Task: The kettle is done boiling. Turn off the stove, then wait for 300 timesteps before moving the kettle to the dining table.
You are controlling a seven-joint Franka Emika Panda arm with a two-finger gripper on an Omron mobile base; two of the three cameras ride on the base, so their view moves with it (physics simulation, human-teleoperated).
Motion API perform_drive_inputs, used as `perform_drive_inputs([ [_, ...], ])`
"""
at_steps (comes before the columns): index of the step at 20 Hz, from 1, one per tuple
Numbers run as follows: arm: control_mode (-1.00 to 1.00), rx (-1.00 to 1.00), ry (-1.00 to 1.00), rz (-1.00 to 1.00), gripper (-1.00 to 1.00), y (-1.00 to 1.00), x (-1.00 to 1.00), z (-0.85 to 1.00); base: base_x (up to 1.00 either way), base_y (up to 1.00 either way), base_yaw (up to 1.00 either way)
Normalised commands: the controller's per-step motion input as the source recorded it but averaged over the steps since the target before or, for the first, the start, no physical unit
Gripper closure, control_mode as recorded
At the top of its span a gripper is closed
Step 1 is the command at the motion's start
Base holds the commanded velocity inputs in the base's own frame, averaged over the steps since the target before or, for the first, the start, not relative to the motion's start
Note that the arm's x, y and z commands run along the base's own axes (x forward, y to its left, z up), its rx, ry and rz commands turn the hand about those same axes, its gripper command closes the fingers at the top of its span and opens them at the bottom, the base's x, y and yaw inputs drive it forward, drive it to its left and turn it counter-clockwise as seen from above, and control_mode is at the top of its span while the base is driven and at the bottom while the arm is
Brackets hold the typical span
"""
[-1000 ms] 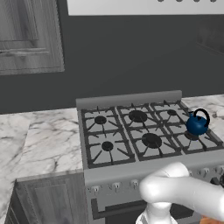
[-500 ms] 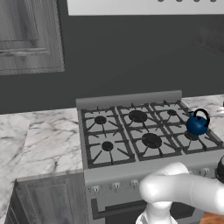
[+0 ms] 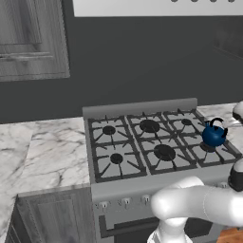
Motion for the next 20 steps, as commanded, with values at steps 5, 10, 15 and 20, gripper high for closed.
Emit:
perform_drive_inputs([
  [5,-1.0,-0.07,0.01,-0.02,-1.0,0.0,0.13,-0.02,0.0,0.0,0.0],
  [10,-1.0,-0.08,0.01,-0.02,-1.0,0.02,0.16,-0.05,0.0,0.0,0.0],
  [15,-1.0,-0.07,0.0,-0.02,-1.0,0.01,0.14,-0.06,0.0,0.0,0.0],
  [20,-1.0,-0.06,0.01,-0.02,-1.0,0.0,0.15,-0.04,0.0,0.0,0.0],
])
